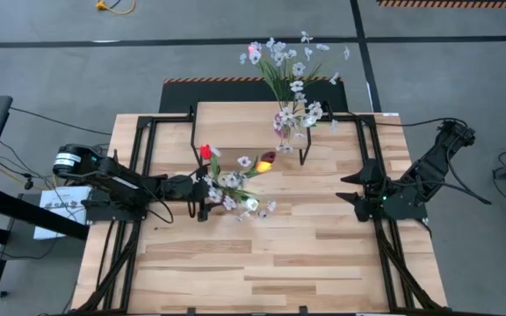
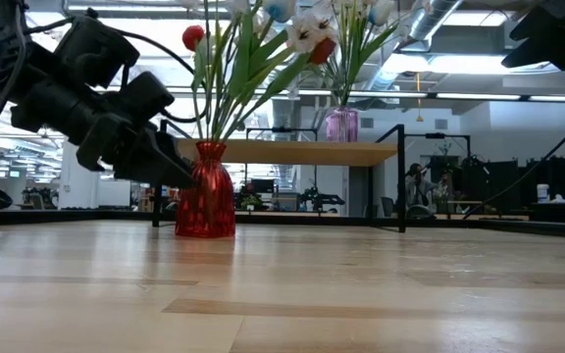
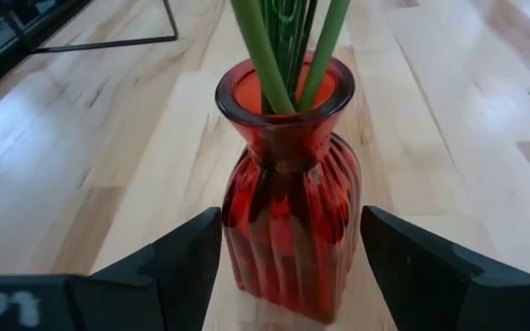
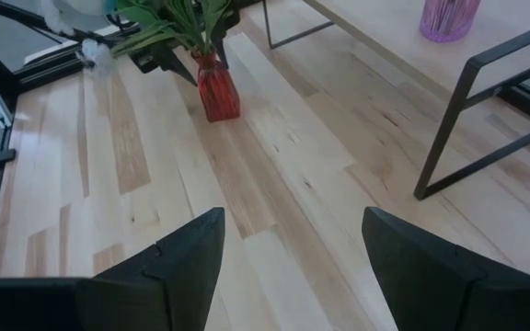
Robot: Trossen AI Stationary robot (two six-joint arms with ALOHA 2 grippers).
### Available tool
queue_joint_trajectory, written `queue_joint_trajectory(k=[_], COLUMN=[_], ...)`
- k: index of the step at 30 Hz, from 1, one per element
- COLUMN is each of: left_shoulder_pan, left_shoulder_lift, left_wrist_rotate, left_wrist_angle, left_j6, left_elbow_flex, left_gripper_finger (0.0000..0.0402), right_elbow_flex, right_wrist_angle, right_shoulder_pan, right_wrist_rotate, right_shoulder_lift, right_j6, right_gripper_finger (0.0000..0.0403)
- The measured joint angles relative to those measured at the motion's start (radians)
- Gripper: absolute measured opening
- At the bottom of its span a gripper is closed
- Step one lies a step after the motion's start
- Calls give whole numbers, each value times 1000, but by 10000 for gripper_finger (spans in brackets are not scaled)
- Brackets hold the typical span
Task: Pick and place flowers into a vace then onto a shelf
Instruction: Put the red vase on the shelf
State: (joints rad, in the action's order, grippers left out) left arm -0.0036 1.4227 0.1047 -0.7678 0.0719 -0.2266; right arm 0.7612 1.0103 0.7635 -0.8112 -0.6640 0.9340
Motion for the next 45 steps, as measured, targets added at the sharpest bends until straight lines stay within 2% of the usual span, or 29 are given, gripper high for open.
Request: queue_joint_trajectory(k=[12, 22, 36, 45], left_shoulder_pan=[33, 33, 38, 38], left_shoulder_lift=[0, 0, 0, 0], left_wrist_rotate=[-20, 66, 34, 31], left_wrist_angle=[-4, -5, 11, 18], left_j6=[16, 8, -110, -111], left_elbow_flex=[-3, -3, -3, -3], left_gripper_finger=[249, 249, 249, 263], right_elbow_flex=[0, 0, 0, 0], right_wrist_angle=[-2, -2, -2, -2], right_shoulder_pan=[0, 0, 0, 0], right_wrist_rotate=[0, 0, 0, 0], right_shoulder_lift=[-3, -4, -3, -4], right_j6=[0, 0, 0, 0], right_gripper_finger=[250, 250, 250, 250])
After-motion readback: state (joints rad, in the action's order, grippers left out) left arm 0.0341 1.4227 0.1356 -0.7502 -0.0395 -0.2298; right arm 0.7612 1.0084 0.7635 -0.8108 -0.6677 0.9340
